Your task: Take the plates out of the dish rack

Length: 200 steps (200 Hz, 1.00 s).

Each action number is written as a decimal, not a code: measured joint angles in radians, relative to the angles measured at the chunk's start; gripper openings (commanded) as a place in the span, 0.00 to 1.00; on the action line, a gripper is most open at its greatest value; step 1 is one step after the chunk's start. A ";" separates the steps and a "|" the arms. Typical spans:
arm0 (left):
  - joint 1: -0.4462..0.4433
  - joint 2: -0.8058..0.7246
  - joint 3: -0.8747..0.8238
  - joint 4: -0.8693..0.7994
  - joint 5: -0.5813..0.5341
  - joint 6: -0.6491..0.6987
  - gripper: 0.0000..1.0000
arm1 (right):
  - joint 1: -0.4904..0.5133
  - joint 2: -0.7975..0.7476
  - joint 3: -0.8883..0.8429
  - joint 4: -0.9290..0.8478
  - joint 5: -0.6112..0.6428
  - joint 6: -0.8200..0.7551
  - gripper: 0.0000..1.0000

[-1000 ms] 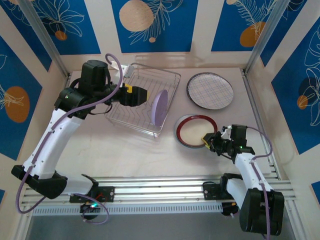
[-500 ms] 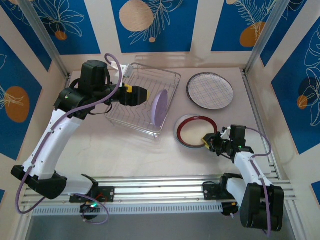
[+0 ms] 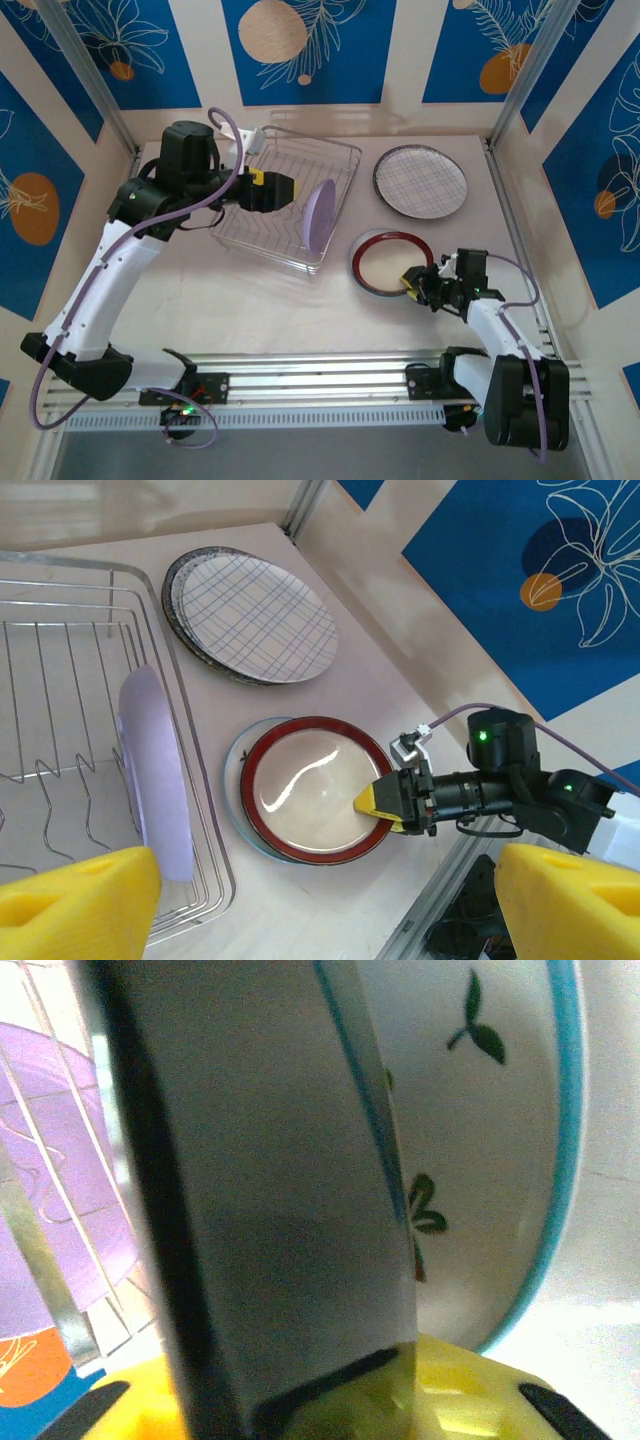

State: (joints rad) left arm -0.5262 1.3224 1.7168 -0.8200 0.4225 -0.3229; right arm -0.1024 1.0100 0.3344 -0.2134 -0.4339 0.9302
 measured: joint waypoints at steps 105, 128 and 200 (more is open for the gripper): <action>0.000 -0.024 -0.027 0.026 0.000 -0.012 0.86 | 0.045 0.122 0.127 -0.174 0.101 -0.002 0.47; 0.000 -0.024 -0.027 0.027 0.000 -0.012 0.86 | 0.049 0.141 0.151 -0.201 0.115 -0.001 0.48; 0.000 -0.024 -0.027 0.027 0.000 -0.012 0.87 | 0.089 0.243 0.265 -0.296 0.169 0.015 0.59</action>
State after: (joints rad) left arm -0.5266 1.2987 1.6894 -0.7929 0.4225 -0.3347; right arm -0.0139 1.2533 0.5991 -0.5098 -0.2649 0.9455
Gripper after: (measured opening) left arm 0.868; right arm 0.582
